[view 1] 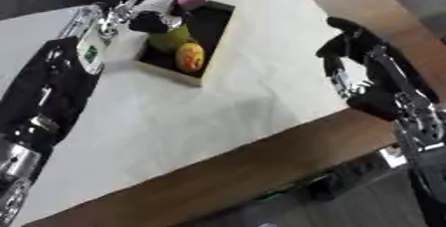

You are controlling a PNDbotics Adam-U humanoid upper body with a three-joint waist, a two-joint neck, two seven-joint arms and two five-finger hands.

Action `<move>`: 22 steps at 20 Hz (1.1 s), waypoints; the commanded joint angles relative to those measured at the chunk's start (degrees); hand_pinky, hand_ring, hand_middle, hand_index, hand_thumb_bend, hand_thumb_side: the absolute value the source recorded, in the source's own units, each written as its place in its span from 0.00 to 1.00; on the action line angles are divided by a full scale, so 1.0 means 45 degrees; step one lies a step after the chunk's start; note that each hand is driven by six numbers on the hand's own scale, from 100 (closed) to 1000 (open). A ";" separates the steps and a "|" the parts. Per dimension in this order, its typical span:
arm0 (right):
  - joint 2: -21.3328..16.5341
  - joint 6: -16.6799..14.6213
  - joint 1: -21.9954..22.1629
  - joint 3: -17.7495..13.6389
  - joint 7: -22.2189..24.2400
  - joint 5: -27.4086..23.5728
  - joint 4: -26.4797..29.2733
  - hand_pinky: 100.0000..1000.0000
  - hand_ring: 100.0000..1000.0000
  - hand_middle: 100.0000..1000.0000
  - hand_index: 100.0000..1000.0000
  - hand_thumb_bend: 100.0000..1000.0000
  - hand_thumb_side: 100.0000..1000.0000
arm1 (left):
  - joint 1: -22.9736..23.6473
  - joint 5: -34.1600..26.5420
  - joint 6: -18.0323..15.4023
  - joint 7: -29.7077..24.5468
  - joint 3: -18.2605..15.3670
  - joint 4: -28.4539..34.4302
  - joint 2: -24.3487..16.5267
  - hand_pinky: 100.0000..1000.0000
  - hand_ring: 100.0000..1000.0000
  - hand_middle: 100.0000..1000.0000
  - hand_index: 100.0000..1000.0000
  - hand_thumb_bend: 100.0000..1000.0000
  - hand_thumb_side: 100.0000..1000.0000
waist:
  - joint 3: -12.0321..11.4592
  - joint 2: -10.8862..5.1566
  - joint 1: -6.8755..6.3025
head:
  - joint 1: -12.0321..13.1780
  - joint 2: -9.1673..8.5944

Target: Pick up objects on the table and place them in the box.

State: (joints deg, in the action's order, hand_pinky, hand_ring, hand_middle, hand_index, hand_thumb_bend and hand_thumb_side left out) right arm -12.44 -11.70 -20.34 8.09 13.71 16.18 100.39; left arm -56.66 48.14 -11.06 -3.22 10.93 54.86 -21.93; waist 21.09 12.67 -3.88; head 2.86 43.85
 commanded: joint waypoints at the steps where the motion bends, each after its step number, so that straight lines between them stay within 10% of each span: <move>1: -0.0142 -0.0003 -0.0079 -0.0144 -0.0057 0.0021 0.0133 0.69 0.66 0.56 0.94 0.00 0.54 | 0.0058 -0.0945 0.0042 -0.0253 0.0133 0.1189 -0.0765 0.63 0.61 0.73 0.89 0.33 0.51 | -0.0126 -0.0287 0.0134 | -0.0168 0.0059; 9: -0.0216 0.0037 0.0024 -0.0322 -0.0233 0.0114 0.0122 0.69 0.66 0.56 0.94 0.00 0.53 | 0.1730 -0.4121 0.1037 -0.0610 0.0199 0.4999 -0.2458 0.57 0.55 0.63 0.82 0.11 0.41 | -0.0675 -0.0390 0.0222 | -0.0476 0.0059; 13: -0.0315 0.0100 0.0130 -0.0567 -0.0454 0.0160 0.0124 0.69 0.66 0.56 0.94 0.00 0.53 | 0.2920 -0.4967 0.1021 0.0035 -0.0881 0.6316 -0.3149 0.55 0.54 0.61 0.81 0.02 0.42 | -0.1789 -0.0426 0.0391 | -0.0886 0.0059; 22: -0.0492 0.0138 0.0392 -0.0801 -0.0879 0.0158 0.0102 0.68 0.65 0.55 0.94 0.00 0.52 | 0.5921 -0.6819 0.2187 0.1829 -0.2268 0.9151 -0.2297 0.53 0.52 0.59 0.78 0.00 0.49 | -0.3201 -0.0593 0.0563 | -0.0891 0.0059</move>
State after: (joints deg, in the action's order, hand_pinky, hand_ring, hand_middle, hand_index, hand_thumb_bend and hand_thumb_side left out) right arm -13.40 -11.02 -18.10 4.95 10.16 16.58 100.24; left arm -29.45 18.65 -1.82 3.88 1.95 93.67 -31.99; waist 6.48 10.90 -1.32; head -1.30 43.85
